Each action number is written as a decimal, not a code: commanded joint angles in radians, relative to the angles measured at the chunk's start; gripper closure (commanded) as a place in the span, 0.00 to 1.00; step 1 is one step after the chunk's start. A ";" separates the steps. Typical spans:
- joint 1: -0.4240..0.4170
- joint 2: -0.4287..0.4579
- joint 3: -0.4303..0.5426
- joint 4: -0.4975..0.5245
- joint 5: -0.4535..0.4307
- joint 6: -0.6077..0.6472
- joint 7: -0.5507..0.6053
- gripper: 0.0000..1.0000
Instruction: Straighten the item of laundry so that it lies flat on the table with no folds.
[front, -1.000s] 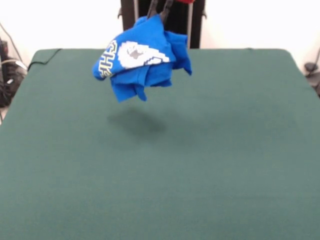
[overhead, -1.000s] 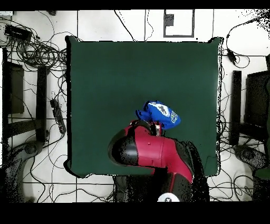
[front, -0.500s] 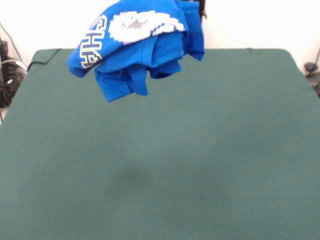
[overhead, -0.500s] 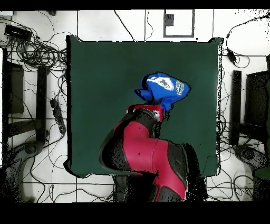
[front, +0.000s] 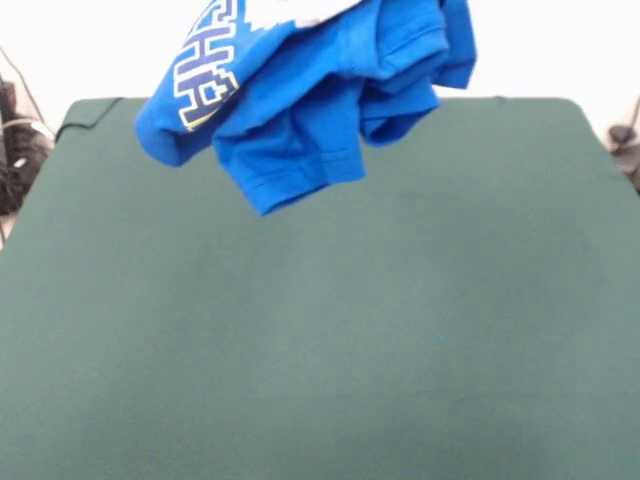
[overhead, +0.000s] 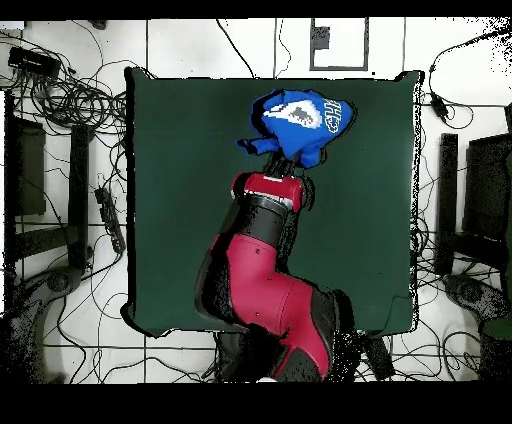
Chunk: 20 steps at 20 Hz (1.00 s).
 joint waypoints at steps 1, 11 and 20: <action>0.013 0.219 0.097 0.261 0.234 -0.374 0.349 1.00; -0.011 0.166 0.101 0.372 0.234 -0.519 0.393 1.00; 0.002 0.006 0.000 0.538 0.172 -0.664 0.489 1.00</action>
